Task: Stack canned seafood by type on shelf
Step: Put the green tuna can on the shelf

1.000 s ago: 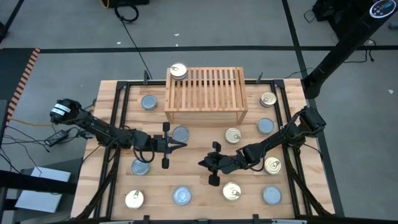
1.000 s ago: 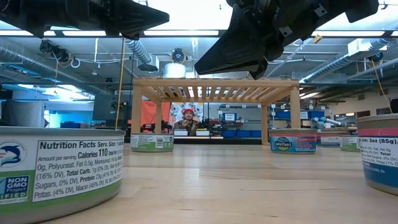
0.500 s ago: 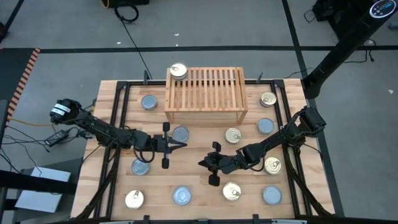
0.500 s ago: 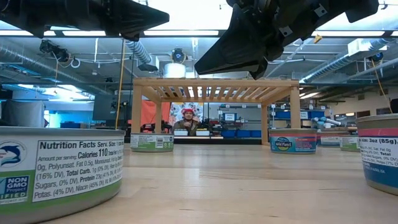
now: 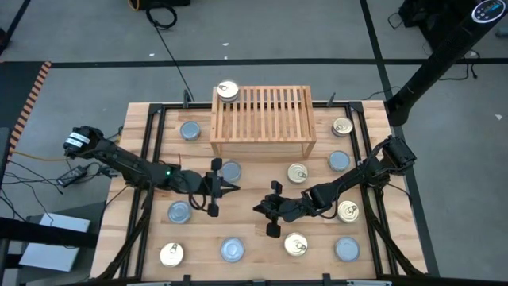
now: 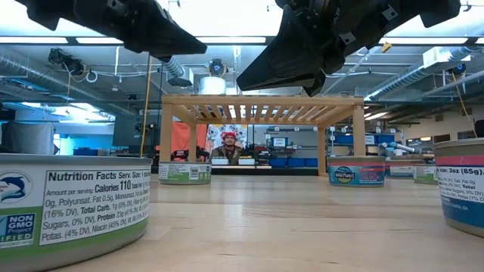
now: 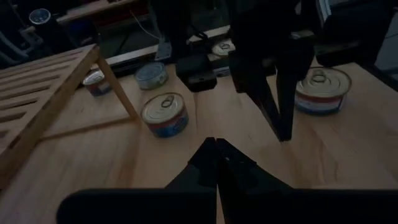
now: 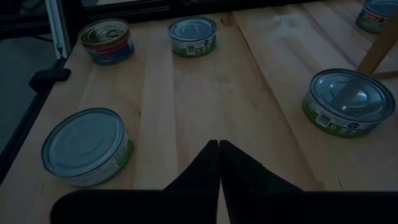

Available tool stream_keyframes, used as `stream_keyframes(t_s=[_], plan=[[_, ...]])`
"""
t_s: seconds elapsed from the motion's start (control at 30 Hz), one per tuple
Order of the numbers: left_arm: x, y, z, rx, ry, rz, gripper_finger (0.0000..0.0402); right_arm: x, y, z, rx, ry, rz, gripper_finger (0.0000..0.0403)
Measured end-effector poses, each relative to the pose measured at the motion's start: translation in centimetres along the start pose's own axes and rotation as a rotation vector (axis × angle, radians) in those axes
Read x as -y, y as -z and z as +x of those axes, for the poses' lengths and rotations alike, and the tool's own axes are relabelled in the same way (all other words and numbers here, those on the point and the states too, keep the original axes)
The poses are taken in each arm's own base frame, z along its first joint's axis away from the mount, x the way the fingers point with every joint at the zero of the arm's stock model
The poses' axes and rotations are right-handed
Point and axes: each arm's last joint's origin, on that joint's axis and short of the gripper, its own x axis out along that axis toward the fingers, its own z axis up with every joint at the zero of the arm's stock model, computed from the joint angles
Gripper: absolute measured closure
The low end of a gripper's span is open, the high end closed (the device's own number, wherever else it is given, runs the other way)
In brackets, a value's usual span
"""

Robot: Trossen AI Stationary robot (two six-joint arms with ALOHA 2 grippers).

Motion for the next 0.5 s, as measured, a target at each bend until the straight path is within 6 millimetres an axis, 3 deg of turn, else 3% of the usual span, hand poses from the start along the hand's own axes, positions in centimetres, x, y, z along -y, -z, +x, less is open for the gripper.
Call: stream_keyframes(t_s=[0.5], plan=[[0.83,0.71,-0.27,-0.071,0.037,0.005,0.0399,-0.01,0.0,0.0,0.0,0.0,0.0,0.0378]])
